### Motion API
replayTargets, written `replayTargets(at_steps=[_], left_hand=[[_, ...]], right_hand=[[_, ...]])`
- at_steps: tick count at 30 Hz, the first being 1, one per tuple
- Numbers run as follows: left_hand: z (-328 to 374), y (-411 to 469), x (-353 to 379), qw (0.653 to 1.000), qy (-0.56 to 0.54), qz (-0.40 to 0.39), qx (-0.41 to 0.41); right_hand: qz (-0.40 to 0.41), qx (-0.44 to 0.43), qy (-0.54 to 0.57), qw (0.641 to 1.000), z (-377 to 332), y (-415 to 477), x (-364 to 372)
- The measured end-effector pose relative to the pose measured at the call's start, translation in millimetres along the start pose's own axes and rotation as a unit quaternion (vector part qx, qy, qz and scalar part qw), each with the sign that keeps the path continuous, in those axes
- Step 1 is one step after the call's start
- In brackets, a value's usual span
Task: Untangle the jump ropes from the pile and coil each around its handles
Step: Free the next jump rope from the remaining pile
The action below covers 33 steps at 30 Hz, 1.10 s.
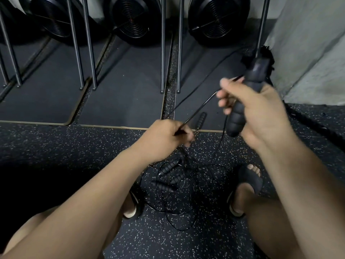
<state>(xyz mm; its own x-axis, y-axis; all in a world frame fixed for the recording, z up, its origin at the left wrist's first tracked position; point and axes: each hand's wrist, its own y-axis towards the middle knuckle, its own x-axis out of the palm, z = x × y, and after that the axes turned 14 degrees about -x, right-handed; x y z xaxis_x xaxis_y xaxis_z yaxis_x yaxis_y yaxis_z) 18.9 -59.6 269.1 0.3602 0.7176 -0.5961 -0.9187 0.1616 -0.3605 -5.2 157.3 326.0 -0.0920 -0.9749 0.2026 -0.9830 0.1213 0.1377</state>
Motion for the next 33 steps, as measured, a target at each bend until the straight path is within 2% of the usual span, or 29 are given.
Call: replayTargets(at_steps=[3, 6, 10, 12, 17, 22, 26, 30, 33], left_hand=[[-3.4, -0.8, 2.5, 0.999, 0.016, -0.032, -0.02], [-4.4, -1.1, 3.9, 0.999, 0.036, -0.023, -0.02], [-8.3, 0.3, 7.3, 0.994, 0.098, -0.025, -0.037], [-8.3, 0.6, 9.9, 0.995, 0.094, -0.022, -0.036], [4.3, 0.2, 14.7, 0.999, -0.022, -0.024, -0.009], [19.5, -2.2, 2.4, 0.994, -0.095, 0.036, 0.029], [19.5, 0.5, -5.9, 0.965, -0.256, 0.057, 0.01], [20.1, 0.3, -13.6, 0.928, -0.366, 0.071, 0.006], [17.9, 1.1, -18.9, 0.913, -0.398, 0.089, -0.008]], right_hand=[[0.039, -0.026, 0.044, 0.998, -11.6, 10.9, -14.3], [0.063, -0.032, 0.067, 0.995, -13.6, 14.8, -24.8], [0.1, -0.01, 0.085, 0.991, -10.9, 19.1, -35.8], [0.097, 0.014, 0.088, 0.991, -7.8, 21.6, -38.1], [-0.006, 0.108, 0.02, 0.994, 5.3, 16.1, -28.4], [-0.095, 0.121, -0.12, 0.981, 16.6, 1.0, -18.4], [-0.194, 0.136, -0.209, 0.949, 24.4, -11.3, -8.6], [-0.29, 0.134, -0.226, 0.92, 25.4, -25.4, 8.4], [-0.288, 0.117, -0.251, 0.917, 25.8, -30.7, 16.4]])
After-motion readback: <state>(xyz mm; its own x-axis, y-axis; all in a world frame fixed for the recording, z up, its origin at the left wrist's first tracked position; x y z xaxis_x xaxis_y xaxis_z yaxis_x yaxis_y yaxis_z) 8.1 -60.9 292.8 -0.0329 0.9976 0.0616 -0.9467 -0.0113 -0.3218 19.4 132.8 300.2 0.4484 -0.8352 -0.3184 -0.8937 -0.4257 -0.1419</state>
